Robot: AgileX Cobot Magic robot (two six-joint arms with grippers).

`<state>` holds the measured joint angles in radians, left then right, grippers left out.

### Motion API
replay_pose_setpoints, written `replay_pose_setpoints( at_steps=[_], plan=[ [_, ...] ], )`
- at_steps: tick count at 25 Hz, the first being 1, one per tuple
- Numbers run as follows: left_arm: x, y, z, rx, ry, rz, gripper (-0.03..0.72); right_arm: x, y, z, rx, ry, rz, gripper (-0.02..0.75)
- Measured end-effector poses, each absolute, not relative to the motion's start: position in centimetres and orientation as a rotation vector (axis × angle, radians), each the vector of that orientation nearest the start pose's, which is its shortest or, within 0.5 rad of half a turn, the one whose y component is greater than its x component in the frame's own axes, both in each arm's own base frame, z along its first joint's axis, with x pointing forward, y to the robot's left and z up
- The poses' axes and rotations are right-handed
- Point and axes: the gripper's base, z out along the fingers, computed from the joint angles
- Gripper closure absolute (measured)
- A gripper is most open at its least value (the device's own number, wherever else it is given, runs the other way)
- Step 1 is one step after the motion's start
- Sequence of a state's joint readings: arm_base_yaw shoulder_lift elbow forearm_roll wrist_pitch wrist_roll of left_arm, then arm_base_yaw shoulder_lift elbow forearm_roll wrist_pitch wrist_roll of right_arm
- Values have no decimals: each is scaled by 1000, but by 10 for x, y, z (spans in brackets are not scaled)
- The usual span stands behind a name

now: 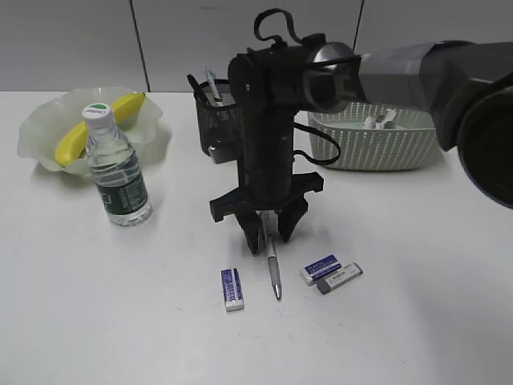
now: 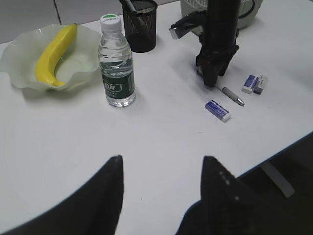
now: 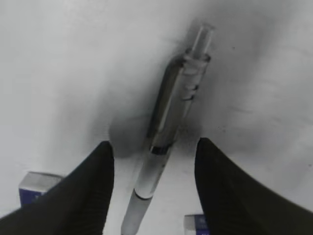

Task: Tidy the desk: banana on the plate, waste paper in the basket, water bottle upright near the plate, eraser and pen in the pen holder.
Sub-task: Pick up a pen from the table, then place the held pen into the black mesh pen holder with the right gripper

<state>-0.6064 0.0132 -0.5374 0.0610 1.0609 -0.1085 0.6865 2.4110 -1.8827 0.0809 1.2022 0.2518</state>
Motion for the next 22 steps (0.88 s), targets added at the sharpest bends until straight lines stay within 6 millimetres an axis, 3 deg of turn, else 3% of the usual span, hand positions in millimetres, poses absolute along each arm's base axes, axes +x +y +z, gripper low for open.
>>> replay_pose_setpoints(
  at_steps=[3, 8, 16, 18, 22],
  plan=[
    [-3, 8, 288, 499, 1978, -379, 307, 355, 300, 99, -657, 3189, 48, 367],
    [-3, 8, 288, 499, 1978, -379, 307, 355, 301, 99, -723, 3177, 62, 626],
    [-3, 8, 288, 499, 1978, -379, 307, 355, 302, 105, -764, 3154, 78, 628],
    [-3, 8, 288, 499, 1978, -379, 307, 354, 303, 121, -781, 3125, 128, 628],
    [-3, 8, 288, 499, 1978, -379, 307, 348, 306, 173, -807, 3035, 287, 628]
  ],
)
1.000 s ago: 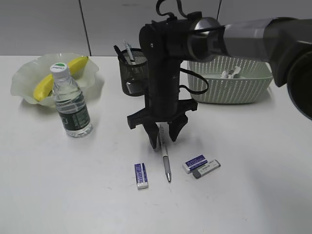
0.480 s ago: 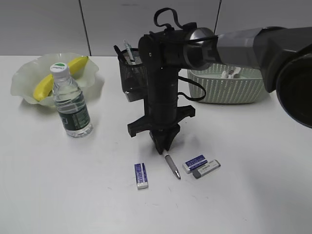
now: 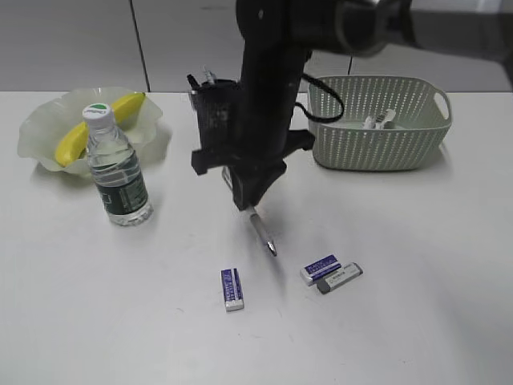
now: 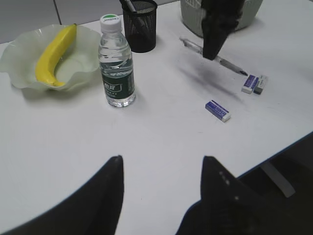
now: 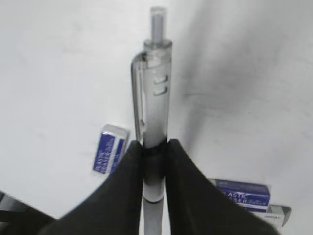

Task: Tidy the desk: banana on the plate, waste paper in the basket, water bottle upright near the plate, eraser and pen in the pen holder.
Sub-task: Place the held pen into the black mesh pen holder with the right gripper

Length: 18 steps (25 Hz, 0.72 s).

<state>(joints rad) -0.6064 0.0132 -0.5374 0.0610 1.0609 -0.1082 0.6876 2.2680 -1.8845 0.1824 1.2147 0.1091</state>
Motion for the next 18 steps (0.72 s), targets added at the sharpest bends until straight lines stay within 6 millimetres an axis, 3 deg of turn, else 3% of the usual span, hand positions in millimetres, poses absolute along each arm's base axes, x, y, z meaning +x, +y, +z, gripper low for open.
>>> replay_pose_setpoints(
  at_steps=[4, 8, 16, 18],
  plan=[
    [-3, 8, 288, 499, 1978, -379, 307, 347, 307, 225, -809, 2833, 414, 628],
    [-3, 8, 288, 501, 1977, -378, 307, 355, 308, 261, -817, 2567, 448, 628],
    [-3, 8, 288, 502, 1977, -377, 307, 388, 316, 286, -802, 2056, 327, 628],
    [-3, 8, 288, 502, 1977, -377, 307, 396, 320, 284, -816, 1951, 294, 628]
  ],
)
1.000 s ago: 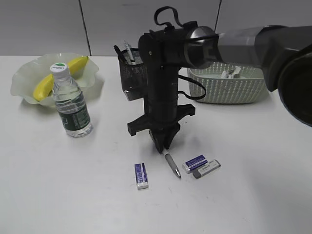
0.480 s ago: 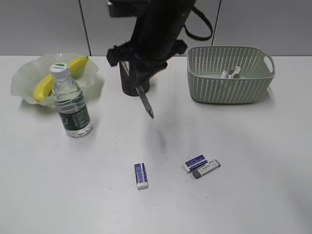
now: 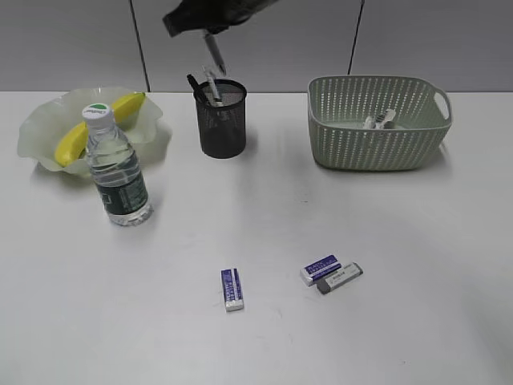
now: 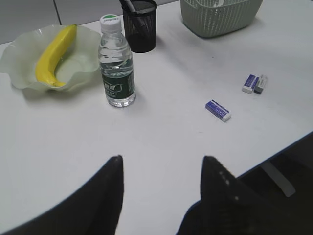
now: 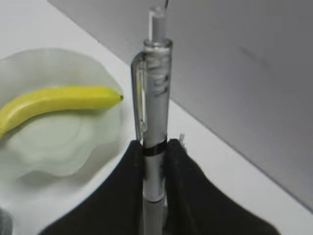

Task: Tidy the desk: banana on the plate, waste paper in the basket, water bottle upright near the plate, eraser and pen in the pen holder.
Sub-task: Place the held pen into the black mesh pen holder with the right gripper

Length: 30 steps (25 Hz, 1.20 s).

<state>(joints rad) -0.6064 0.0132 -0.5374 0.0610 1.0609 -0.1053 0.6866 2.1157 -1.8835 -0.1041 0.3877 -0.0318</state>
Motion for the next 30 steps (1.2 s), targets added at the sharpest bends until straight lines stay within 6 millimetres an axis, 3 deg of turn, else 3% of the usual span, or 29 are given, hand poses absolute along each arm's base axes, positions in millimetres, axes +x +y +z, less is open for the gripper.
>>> replay_pose_setpoints(
  at_steps=[8, 15, 22, 24, 27, 30],
  plan=[
    [-3, 8, 288, 502, 1977, -377, 307, 425, 325, 248, -822, 1773, 262, 628],
    [-3, 8, 288, 502, 1977, -377, 307, 450, 309, 209, -729, 1840, 283, 629],
    [-3, 8, 288, 502, 1976, -377, 307, 454, 309, 186, -731, 1876, 281, 622],
    [-3, 8, 288, 502, 1976, -377, 307, 454, 309, 186, -730, 1874, 282, 559],
    [-3, 8, 288, 502, 1976, -377, 307, 454, 309, 186, -729, 1872, 283, 407],
    [-3, 8, 288, 502, 1976, -377, 307, 454, 309, 187, -728, 1871, 284, 332]
  ],
)
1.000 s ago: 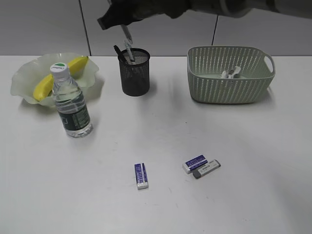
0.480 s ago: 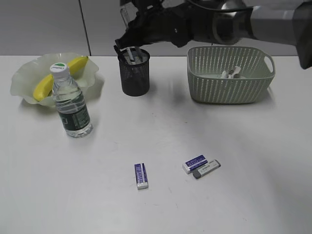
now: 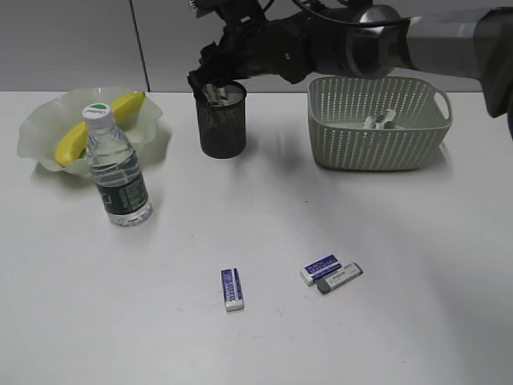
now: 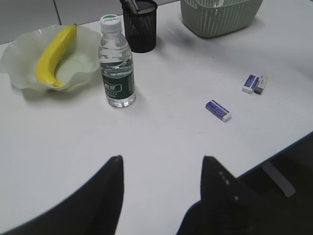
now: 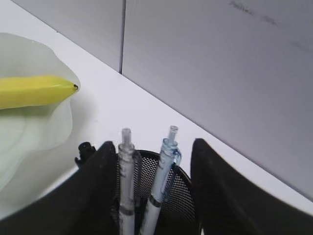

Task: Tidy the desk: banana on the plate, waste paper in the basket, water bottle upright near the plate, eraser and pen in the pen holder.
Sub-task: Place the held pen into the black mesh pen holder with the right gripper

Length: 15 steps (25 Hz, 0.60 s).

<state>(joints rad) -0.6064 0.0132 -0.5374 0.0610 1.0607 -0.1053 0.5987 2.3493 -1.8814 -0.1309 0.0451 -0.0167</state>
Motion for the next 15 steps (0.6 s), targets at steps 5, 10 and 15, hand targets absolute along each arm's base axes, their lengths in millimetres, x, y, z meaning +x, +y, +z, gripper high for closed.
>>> replay_pose_setpoints(
  at_steps=[5, 10, 15],
  plan=[
    [-3, 8, 288, 502, 1976, -377, 307, 450, 305, 196, -740, 1922, 264, 311],
    [-3, 8, 288, 502, 1976, -377, 307, 435, 292, 227, -754, 2081, 224, 311],
    [-3, 8, 288, 502, 1976, -377, 307, 406, 273, 264, -770, 2306, 198, 311]
  ],
)
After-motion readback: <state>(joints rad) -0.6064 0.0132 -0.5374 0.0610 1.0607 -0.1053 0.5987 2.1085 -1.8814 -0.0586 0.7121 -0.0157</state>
